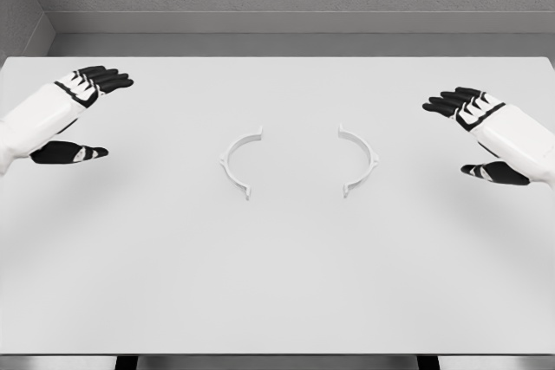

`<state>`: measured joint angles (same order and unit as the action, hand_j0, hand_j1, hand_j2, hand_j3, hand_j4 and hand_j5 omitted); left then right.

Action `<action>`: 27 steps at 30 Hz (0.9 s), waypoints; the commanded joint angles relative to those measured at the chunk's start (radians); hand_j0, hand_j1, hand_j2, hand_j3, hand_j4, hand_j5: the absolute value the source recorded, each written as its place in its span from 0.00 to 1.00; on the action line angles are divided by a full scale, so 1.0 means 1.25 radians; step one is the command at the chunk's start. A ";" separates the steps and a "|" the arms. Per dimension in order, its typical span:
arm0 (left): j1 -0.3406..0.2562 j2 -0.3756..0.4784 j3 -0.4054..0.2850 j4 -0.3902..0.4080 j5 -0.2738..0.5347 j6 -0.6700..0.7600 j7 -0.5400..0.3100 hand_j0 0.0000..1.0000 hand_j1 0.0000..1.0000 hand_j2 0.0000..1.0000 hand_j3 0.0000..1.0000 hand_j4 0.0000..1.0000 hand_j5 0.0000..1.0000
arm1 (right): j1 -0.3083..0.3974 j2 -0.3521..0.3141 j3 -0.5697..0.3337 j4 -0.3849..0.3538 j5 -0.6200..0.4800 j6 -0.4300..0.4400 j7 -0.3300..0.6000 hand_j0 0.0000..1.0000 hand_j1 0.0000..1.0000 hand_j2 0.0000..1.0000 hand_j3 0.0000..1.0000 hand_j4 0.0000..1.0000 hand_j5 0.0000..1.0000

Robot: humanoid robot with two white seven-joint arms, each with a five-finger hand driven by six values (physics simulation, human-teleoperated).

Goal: Assemble PVC drainage pipe clamps

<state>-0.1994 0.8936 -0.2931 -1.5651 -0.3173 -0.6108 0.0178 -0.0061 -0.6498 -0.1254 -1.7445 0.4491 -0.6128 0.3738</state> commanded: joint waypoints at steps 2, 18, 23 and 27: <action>0.000 -0.004 -0.005 0.000 0.001 0.000 0.000 1.00 1.00 1.00 1.00 1.00 1.00 | -0.001 -0.002 0.009 0.006 -0.006 0.002 -0.001 1.00 1.00 1.00 1.00 1.00 1.00; -0.058 -0.158 -0.064 0.064 -0.060 0.000 0.000 1.00 1.00 1.00 1.00 1.00 1.00 | -0.193 0.081 0.163 0.175 0.177 0.002 -0.008 1.00 1.00 1.00 1.00 1.00 1.00; -0.092 -0.203 -0.104 0.102 -0.077 0.000 0.000 1.00 1.00 1.00 1.00 1.00 1.00 | -0.239 0.121 0.168 0.229 0.208 0.002 -0.008 1.00 1.00 1.00 1.00 1.00 1.00; -0.119 -0.231 -0.126 0.140 -0.079 0.000 0.000 1.00 1.00 1.00 1.00 1.00 1.00 | -0.241 0.120 0.194 0.240 0.211 0.002 -0.008 1.00 1.00 1.00 1.00 1.00 1.00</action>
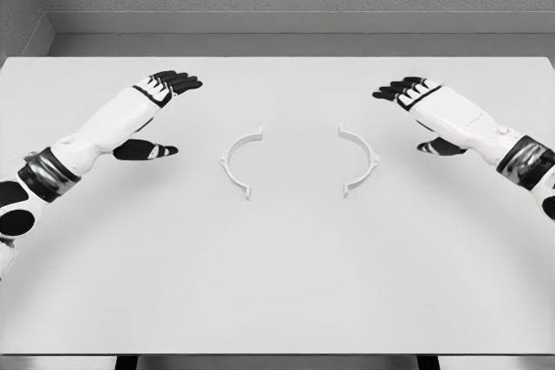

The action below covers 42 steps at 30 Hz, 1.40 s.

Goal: Assemble PVC drainage pipe clamps

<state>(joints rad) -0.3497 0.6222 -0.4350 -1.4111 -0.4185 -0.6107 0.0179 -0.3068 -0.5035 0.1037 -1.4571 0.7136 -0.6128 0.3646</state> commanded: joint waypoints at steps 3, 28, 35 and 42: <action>-0.013 -0.028 -0.020 0.037 -0.009 0.000 0.000 1.00 1.00 1.00 1.00 1.00 1.00 | -0.001 0.003 0.021 0.010 0.001 0.002 0.000 1.00 1.00 1.00 1.00 1.00 1.00; -0.097 -0.144 -0.059 0.239 -0.019 0.000 0.000 1.00 1.00 1.00 1.00 1.00 1.00 | -0.059 0.062 0.091 0.099 0.007 0.002 0.000 1.00 1.00 1.00 1.00 1.00 1.00; -0.098 -0.152 -0.059 0.253 -0.019 0.000 0.000 1.00 1.00 1.00 1.00 1.00 1.00 | -0.086 0.076 0.096 0.152 0.019 0.002 -0.001 1.00 1.00 1.00 1.00 1.00 1.00; -0.098 -0.181 -0.066 0.266 -0.020 0.000 0.000 1.00 1.00 1.00 1.00 1.00 1.00 | -0.086 0.076 0.096 0.163 0.019 0.002 -0.001 1.00 1.00 1.00 1.00 1.00 1.00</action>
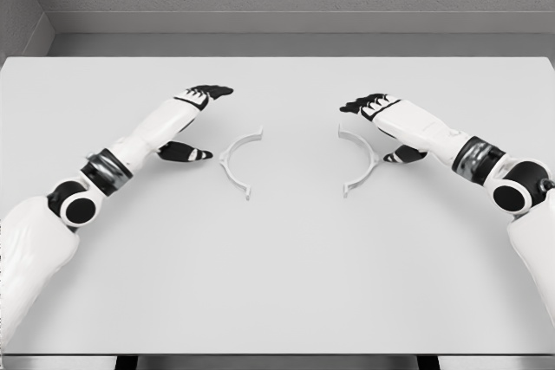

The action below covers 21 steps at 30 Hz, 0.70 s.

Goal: Assemble PVC drainage pipe clamps

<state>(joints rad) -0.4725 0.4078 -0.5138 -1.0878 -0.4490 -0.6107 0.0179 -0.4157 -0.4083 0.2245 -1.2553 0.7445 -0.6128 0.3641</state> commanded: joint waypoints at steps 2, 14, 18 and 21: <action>0.000 -0.015 -0.009 0.005 0.005 0.000 0.000 1.00 1.00 1.00 1.00 1.00 1.00 | 0.000 0.000 0.000 -0.001 -0.005 0.002 0.000 1.00 1.00 1.00 1.00 1.00 1.00; 0.000 -0.026 -0.010 0.010 0.005 0.000 0.000 1.00 1.00 1.00 1.00 1.00 1.00 | 0.000 0.012 0.023 -0.009 -0.005 0.002 0.002 1.00 1.00 1.00 1.00 1.00 1.00; 0.000 -0.038 -0.010 0.010 0.005 0.000 0.000 1.00 1.00 1.00 1.00 1.00 1.00 | 0.000 0.014 0.023 -0.007 -0.004 0.002 0.001 1.00 1.00 1.00 1.00 1.00 1.00; 0.000 -0.049 -0.010 0.010 -0.002 0.000 0.000 1.00 1.00 1.00 1.00 1.00 1.00 | -0.010 0.014 0.024 -0.002 0.000 0.002 0.001 1.00 1.00 1.00 1.00 1.00 1.00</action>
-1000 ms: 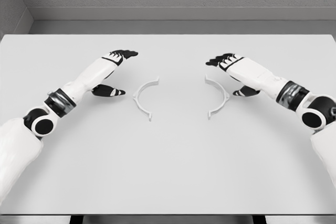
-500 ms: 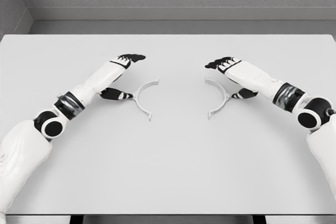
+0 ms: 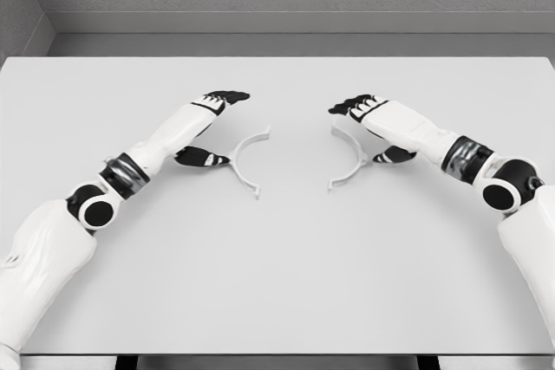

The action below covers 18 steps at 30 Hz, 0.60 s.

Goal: Assemble PVC drainage pipe clamps

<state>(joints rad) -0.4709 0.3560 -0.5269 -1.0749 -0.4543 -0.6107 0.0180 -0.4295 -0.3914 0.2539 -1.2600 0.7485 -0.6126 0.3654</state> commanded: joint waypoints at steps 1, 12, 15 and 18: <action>0.000 -0.010 0.001 0.000 0.001 0.000 0.000 1.00 1.00 1.00 1.00 1.00 1.00 | 0.000 0.000 0.003 0.003 0.001 0.001 -0.001 1.00 1.00 1.00 1.00 1.00 1.00; 0.007 -0.047 -0.002 -0.007 -0.019 0.000 0.000 1.00 1.00 1.00 1.00 1.00 1.00 | -0.022 0.022 0.009 0.029 0.016 0.001 -0.001 1.00 1.00 1.00 1.00 1.00 1.00; 0.010 -0.055 -0.003 -0.007 -0.021 0.000 0.000 1.00 1.00 1.00 1.00 1.00 1.00 | -0.025 0.027 0.021 0.031 0.016 0.001 -0.001 1.00 1.00 1.00 1.00 1.00 1.00; 0.011 -0.057 -0.003 -0.009 -0.021 0.000 0.000 1.00 1.00 1.00 1.00 1.00 1.00 | -0.025 0.028 0.023 0.031 0.016 0.001 -0.001 1.00 1.00 1.00 1.00 1.00 1.00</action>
<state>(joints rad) -0.4571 0.2889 -0.5313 -1.0838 -0.4853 -0.6107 0.0179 -0.4587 -0.3587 0.2806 -1.2226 0.7753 -0.6127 0.3641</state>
